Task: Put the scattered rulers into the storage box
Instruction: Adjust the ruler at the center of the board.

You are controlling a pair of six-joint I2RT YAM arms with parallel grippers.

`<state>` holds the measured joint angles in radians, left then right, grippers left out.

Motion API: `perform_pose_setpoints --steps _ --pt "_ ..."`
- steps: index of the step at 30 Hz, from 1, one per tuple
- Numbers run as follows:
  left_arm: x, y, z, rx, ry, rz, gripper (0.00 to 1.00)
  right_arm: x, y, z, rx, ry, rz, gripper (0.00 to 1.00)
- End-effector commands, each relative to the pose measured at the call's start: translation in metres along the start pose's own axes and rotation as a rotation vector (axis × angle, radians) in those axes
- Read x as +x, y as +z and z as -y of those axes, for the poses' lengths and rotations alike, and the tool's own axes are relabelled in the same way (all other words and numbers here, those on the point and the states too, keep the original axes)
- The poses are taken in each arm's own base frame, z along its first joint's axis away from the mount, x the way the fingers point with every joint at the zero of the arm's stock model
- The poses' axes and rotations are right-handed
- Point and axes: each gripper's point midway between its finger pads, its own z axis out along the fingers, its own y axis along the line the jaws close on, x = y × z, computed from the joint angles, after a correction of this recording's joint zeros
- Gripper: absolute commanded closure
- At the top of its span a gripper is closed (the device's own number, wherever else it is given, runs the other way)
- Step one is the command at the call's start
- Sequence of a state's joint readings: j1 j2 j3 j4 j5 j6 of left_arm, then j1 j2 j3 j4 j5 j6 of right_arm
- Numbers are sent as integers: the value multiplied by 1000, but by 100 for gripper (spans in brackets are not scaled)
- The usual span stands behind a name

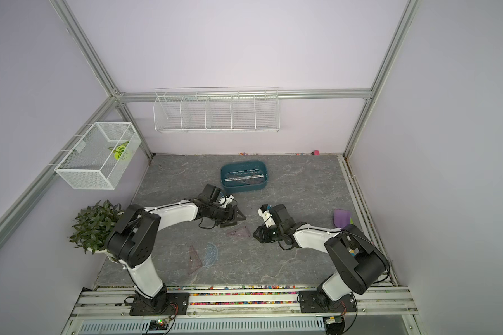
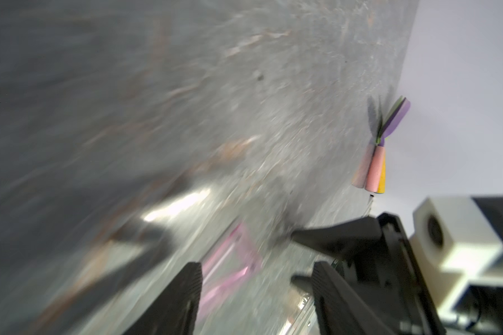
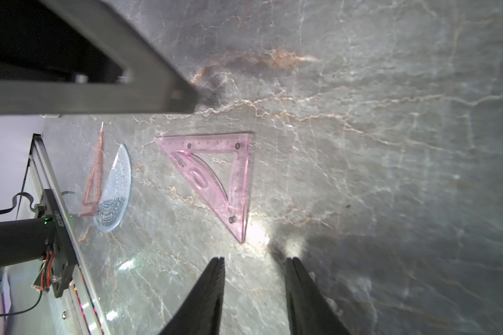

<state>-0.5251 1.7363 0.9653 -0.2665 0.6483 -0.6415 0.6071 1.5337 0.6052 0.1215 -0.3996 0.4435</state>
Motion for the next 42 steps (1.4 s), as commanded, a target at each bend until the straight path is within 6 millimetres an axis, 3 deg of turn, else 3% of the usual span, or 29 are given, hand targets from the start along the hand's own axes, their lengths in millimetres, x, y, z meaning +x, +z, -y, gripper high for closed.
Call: perform_pose_setpoints --steps 1,5,14,30,37,42 --pt "23 -21 -32 -142 -51 15 32 -14 -2 -11 -39 -34 24 60" --pt "41 -22 -45 -163 -103 -6 31 -21 4 -16 -65 -41 23 60" --pt "67 -18 -52 -199 -118 -62 31 -27 12 -19 -87 -42 16 60" --pt "32 22 -47 -148 -64 -85 32 -24 28 -11 -89 0 -3 64" --pt "31 22 -46 -129 -60 -79 33 -29 23 -14 -93 12 12 68" --pt "36 14 -56 -123 -78 -67 34 -28 18 -28 -120 -7 34 75"
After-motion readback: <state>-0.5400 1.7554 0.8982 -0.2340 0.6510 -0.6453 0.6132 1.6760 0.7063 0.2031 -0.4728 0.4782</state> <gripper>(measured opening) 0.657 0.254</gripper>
